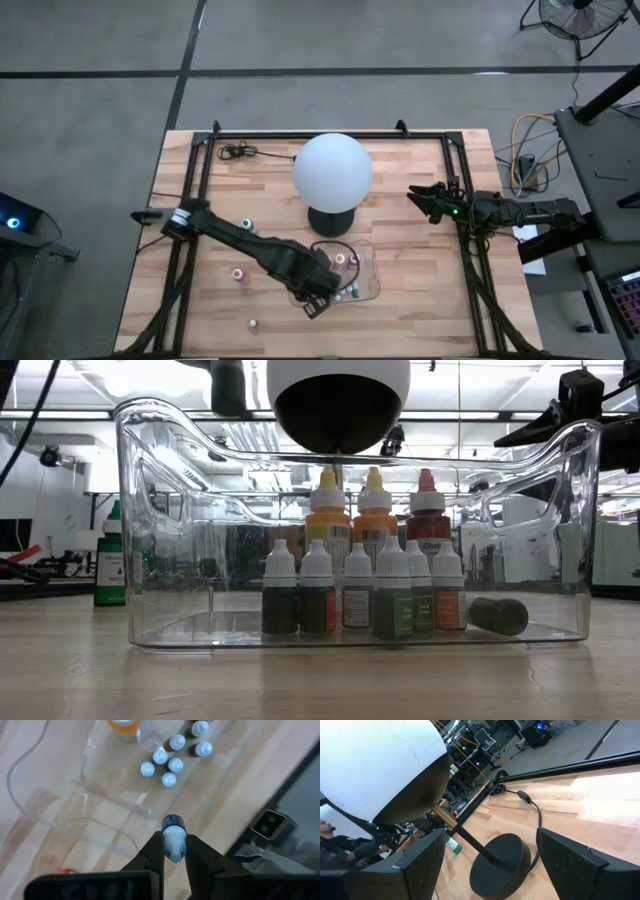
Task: Pick & Place food coloring
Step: Put the left small blue food coloring bottle into the transparent bin
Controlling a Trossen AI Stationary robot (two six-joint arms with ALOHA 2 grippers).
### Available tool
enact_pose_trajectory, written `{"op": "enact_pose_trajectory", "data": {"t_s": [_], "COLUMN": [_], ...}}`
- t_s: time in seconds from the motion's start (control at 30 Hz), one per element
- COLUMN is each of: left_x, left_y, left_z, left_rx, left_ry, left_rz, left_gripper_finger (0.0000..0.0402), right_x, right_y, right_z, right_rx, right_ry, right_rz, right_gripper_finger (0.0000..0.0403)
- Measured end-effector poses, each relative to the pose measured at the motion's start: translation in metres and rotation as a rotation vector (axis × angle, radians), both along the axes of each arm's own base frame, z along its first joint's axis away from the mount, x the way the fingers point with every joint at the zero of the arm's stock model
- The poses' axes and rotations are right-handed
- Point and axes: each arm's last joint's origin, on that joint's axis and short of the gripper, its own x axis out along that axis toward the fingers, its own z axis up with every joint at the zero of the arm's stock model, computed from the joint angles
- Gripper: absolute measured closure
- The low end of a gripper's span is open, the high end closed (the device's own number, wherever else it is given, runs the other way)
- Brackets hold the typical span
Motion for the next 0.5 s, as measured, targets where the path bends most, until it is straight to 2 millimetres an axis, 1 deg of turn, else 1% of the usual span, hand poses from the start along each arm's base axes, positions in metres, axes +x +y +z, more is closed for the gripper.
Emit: {"op": "enact_pose_trajectory", "data": {"t_s": [0.17,0.33,0.5], "left_x": [0.015,0.025,0.029], "left_y": [-0.003,-0.005,-0.004], "left_z": [-0.02,-0.034,-0.041], "left_rx": [0.049,0.089,0.093], "left_ry": [0.044,0.06,0.055], "left_rz": [0.001,0.01,0.019], "left_gripper_finger": [0.0374,0.0374,0.0374], "right_x": [0.0,0.0,0.0], "right_y": [0.0,0.0,0.0], "right_z": [0.0,0.0,0.0], "right_rx": [0.0,0.0,0.0], "right_ry": [-0.001,-0.001,0.0], "right_rz": [0.0,0.0,0.0], "right_gripper_finger": [0.0101,0.0101,0.0101]}}
